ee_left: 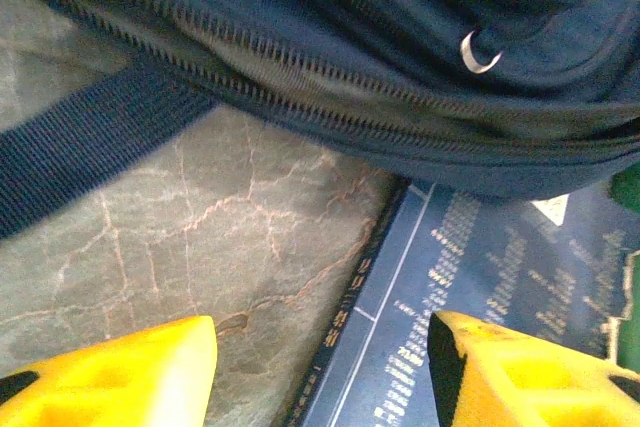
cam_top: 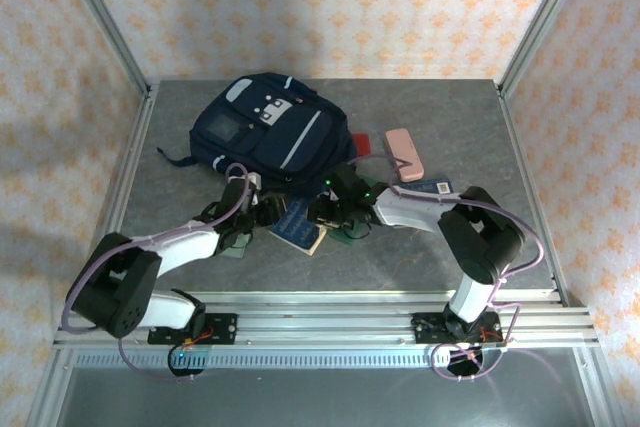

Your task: Pack books, pencil case, and school supplies into a backpack

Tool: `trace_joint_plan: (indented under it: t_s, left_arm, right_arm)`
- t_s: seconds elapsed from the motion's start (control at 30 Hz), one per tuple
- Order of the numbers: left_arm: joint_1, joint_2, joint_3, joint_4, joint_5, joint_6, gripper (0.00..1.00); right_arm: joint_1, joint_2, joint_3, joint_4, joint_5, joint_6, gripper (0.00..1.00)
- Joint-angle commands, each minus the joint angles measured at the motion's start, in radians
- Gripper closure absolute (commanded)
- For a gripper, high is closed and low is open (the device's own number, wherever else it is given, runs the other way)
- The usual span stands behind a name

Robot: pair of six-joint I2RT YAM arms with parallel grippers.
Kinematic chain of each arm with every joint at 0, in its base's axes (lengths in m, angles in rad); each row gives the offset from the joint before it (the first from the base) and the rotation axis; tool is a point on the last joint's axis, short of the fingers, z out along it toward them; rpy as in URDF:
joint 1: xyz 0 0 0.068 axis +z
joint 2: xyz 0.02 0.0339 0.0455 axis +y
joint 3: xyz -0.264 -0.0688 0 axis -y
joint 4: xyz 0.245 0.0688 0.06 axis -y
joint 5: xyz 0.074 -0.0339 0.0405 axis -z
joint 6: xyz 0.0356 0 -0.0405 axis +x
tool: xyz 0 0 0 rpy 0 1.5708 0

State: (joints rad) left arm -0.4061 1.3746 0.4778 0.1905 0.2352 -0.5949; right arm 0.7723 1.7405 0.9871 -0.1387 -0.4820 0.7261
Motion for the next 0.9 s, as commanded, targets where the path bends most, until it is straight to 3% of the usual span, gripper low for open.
trace_joint_plan:
  t_s: [0.0, 0.3, 0.47, 0.63, 0.87]
  left_arm:
    - [-0.018, 0.041, 0.055, 0.003, -0.016, -0.001, 0.41]
    - [-0.080, 0.126, 0.080, 0.013, 0.015, 0.003, 0.41]
    - [-0.119, 0.147, 0.094, 0.006, 0.076, -0.014, 0.50]
    - [-0.160, 0.132, 0.086, 0.015, 0.105, -0.044, 0.56]
    - [-0.171, 0.112, 0.054, 0.037, 0.048, -0.072, 0.53]
  right_arm:
    - [-0.005, 0.028, -0.001, -0.041, 0.081, 0.030, 0.65]
    - [-0.012, 0.001, -0.040, -0.223, 0.277, 0.042, 0.73]
    - [-0.018, -0.012, -0.041, -0.297, 0.344, 0.045, 0.73]
    - [-0.021, -0.041, -0.023, -0.313, 0.339, 0.041, 0.62]
    - [-0.019, -0.001, 0.028, -0.347, 0.316, 0.033, 0.59]
